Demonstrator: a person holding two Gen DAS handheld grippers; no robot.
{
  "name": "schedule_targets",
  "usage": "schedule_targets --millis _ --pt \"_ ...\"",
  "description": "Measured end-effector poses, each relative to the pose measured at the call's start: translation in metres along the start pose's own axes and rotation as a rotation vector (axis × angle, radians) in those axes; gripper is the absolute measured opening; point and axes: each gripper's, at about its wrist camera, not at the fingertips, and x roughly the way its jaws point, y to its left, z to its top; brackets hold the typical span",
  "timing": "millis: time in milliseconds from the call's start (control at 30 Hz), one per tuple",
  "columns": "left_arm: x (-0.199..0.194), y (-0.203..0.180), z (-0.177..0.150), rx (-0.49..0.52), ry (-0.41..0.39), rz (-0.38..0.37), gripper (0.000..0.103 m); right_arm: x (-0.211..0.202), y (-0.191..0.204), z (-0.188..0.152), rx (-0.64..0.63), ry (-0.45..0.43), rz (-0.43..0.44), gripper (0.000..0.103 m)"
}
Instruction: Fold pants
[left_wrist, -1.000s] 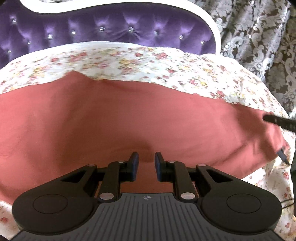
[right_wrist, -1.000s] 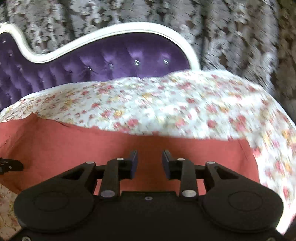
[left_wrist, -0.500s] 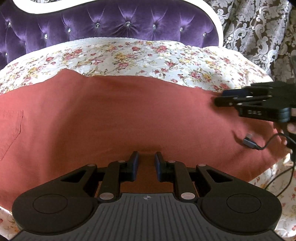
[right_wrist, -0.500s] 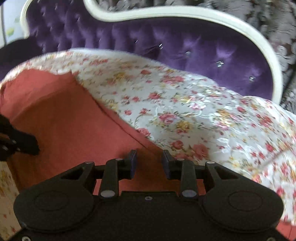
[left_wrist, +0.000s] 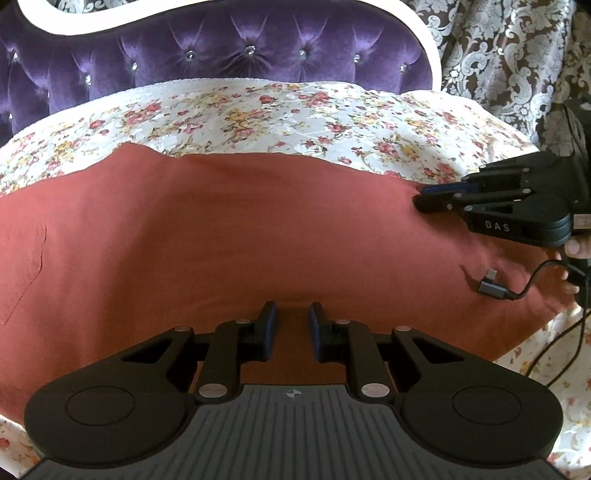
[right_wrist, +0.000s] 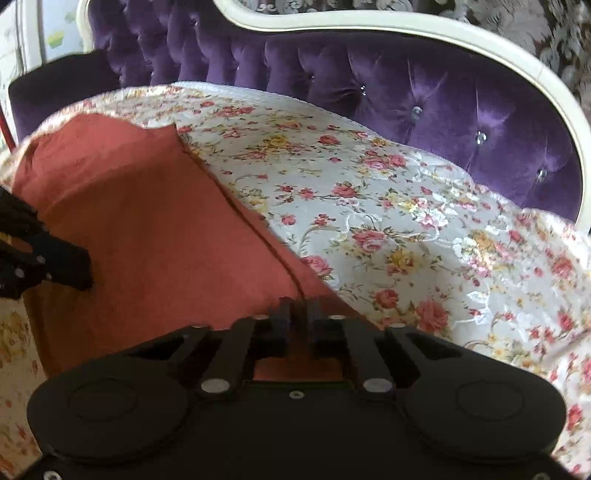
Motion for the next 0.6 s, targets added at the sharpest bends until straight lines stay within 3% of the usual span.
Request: schedule_targets --millis 67,333,400,467,600 --pt "-0.001 -0.001 0.000 0.006 -0.004 0.003 0.019 -0.002 0.001 0.002 0.006 -0.019 -0.041 0.003" --pt "0.002 -0.001 0.004 0.002 -0.002 0.001 0.019 0.011 -0.002 0.006 0.082 -0.041 -0.129 0.005" --pt "0.001 -0.002 0.004 0.008 -0.002 0.002 0.019 -0.001 -0.011 0.005 0.156 -0.063 -0.163 0.017" --pt "-0.002 -0.003 0.005 0.013 -0.003 -0.001 0.019 -0.021 -0.021 0.000 0.246 -0.089 -0.215 0.037" --pt "-0.006 -0.014 0.012 0.029 -0.021 -0.022 0.019 -0.072 -0.053 -0.033 0.523 -0.119 -0.240 0.050"
